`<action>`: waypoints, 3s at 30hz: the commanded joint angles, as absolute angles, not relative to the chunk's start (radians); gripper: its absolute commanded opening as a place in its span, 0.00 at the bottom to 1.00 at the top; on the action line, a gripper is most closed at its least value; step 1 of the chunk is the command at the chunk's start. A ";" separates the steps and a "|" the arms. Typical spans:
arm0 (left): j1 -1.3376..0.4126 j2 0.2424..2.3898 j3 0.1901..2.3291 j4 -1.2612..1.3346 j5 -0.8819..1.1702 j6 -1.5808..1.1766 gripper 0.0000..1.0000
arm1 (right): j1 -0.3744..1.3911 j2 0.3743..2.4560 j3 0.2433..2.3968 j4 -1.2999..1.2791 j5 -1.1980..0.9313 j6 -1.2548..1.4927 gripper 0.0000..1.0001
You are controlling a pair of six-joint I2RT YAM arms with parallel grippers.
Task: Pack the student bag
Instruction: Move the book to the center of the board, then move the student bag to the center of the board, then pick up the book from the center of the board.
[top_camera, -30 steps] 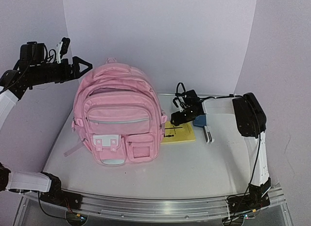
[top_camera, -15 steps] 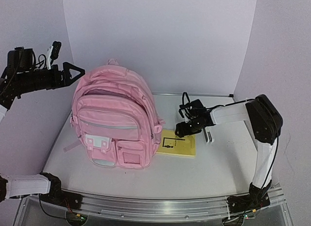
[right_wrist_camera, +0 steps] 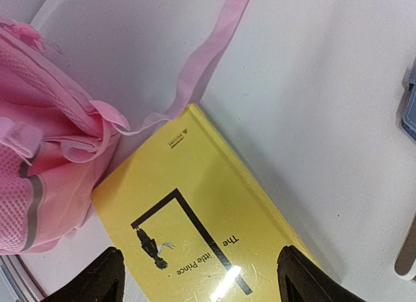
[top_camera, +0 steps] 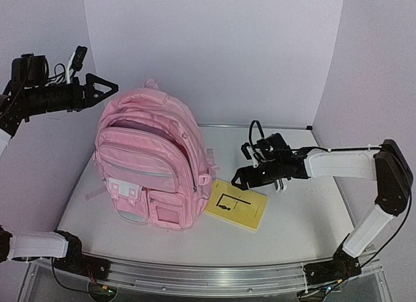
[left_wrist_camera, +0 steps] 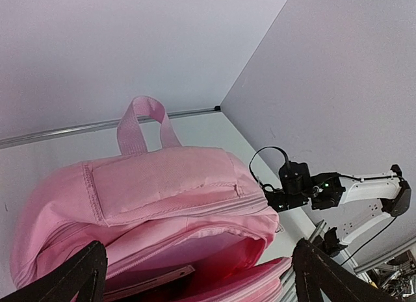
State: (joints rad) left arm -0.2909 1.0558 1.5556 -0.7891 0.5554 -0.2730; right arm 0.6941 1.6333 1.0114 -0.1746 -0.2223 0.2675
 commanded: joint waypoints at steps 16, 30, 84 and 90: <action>-0.287 1.141 1.667 -0.690 0.605 -0.317 1.00 | 0.969 1.609 0.800 0.371 -0.541 0.287 0.68; -0.287 1.219 1.753 -0.713 0.661 -0.301 1.00 | 1.144 2.059 1.090 0.822 -0.298 0.440 0.65; -0.862 1.976 1.548 -0.351 0.365 -0.599 0.95 | 0.708 1.249 0.483 0.109 -0.062 0.834 0.87; -0.862 2.037 1.486 -0.330 0.302 -0.615 0.95 | 0.701 1.285 0.449 0.169 -0.092 0.877 0.81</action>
